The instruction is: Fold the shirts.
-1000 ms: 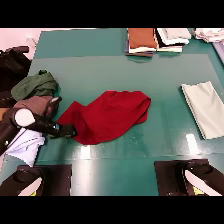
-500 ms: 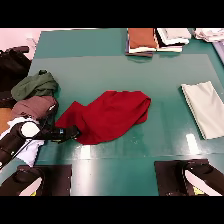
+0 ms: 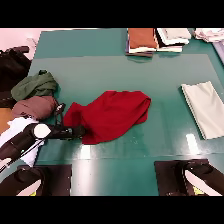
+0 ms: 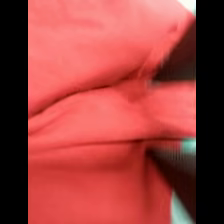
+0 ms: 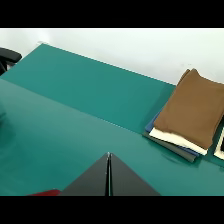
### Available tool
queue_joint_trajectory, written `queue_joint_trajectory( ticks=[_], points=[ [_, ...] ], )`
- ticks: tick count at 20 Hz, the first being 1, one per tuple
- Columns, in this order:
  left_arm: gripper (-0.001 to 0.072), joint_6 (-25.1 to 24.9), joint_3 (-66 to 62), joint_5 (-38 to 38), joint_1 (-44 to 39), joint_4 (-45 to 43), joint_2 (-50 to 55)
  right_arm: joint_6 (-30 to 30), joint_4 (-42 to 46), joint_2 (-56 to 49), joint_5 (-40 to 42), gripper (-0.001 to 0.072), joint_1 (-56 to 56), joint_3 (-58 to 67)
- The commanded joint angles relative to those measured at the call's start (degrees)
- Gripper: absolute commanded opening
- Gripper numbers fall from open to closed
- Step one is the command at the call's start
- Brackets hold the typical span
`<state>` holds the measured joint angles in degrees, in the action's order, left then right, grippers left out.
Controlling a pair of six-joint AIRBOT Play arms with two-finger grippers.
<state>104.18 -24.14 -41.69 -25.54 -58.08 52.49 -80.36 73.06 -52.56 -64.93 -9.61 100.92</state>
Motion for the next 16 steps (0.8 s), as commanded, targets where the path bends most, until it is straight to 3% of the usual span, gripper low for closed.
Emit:
queue_joint_trajectory(
  ticks=[1, 2, 7, 10, 13, 14, 15, 16],
  points=[
    [0.0053, 0.6, -2.8, 2.9, -2.3, -1.2, 2.2, 0.0, 0.5, 0.0, -0.1, 0.0020, 0.0, 0.0],
    [0.0025, 0.2, -4.7, 2.1, -1.8, -3.5, 2.2, 0.0, 0.7, 0.0, -0.4, 0.0021, 0.0, 0.0],
    [0.0025, 0.3, -20.0, -7.4, 6.7, -18.6, 2.2, 0.0, 5.0, -0.7, -9.5, 0.0021, 1.0, -3.0],
    [0.0026, -2.9, -27.9, -9.0, 12.6, -22.7, 2.2, -0.3, 4.5, -0.7, -13.6, 0.0021, 4.5, -14.8],
    [0.0026, -5.8, -31.9, -9.3, 15.9, -22.8, 2.2, -0.5, 1.8, -0.7, -10.4, 0.0022, 8.4, -31.3],
    [0.0026, -5.8, -32.2, -9.3, 16.0, -22.8, 2.2, -0.5, -0.7, -1.0, -8.0, 0.0099, 9.8, -36.9],
    [0.0026, -5.8, -32.1, -9.4, 15.9, -22.8, 2.2, -0.4, -3.5, -2.2, -5.4, 0.0366, 10.9, -42.1],
    [0.0025, -5.8, -32.1, -9.6, 15.9, -22.8, 2.3, -0.4, -6.3, -3.9, -3.2, 0.0551, 11.6, -45.9]
  ],
)
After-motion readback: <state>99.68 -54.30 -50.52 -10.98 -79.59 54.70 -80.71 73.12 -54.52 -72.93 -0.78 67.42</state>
